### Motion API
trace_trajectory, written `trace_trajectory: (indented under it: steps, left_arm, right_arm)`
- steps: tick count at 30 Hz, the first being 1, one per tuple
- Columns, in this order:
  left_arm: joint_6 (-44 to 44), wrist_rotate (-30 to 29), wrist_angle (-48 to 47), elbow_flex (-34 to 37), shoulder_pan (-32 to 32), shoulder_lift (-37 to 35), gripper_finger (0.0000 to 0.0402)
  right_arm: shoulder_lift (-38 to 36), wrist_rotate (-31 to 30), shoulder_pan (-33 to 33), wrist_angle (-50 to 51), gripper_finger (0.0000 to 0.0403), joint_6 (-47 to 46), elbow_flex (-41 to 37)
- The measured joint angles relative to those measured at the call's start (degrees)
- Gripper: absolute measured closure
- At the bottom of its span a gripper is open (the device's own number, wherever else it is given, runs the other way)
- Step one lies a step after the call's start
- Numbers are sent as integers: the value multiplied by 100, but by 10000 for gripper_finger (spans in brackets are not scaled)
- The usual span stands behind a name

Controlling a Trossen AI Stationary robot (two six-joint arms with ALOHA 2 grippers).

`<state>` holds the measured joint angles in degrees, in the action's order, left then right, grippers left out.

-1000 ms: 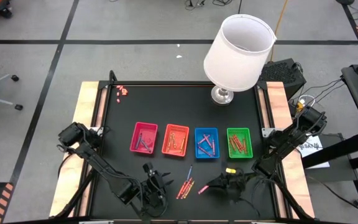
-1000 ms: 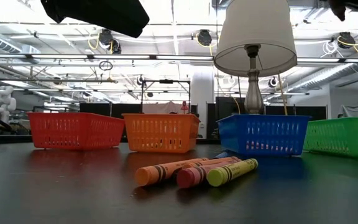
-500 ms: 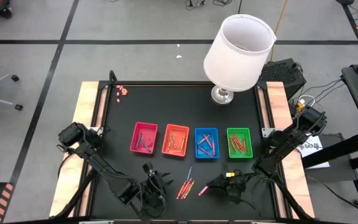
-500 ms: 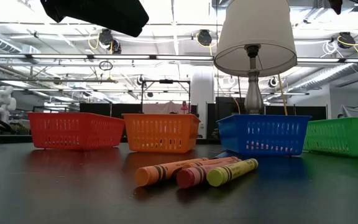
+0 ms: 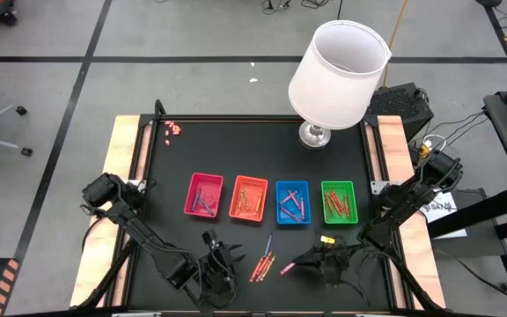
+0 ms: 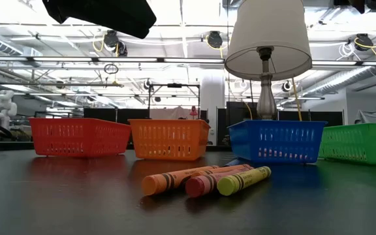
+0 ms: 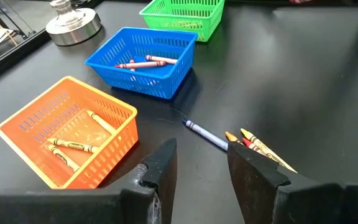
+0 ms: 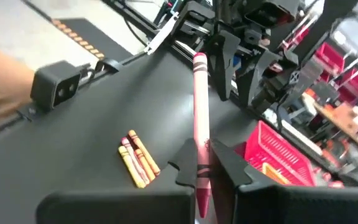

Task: Sort crayons
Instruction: Put the red crayon into the blue bin

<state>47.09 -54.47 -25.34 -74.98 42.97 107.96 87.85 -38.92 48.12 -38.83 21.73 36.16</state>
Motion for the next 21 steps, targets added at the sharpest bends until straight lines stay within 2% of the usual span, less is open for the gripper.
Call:
trace_trajectory:
  steps: [10,21]
  left_arm:
    - [0,1,-2,0,-1,0,260]
    - [0,-1,0,0,-1,0,260]
  right_arm:
    - [0,2,0,4,397,-2116,0]
    - [0,19,0,4,397,-3528,0]
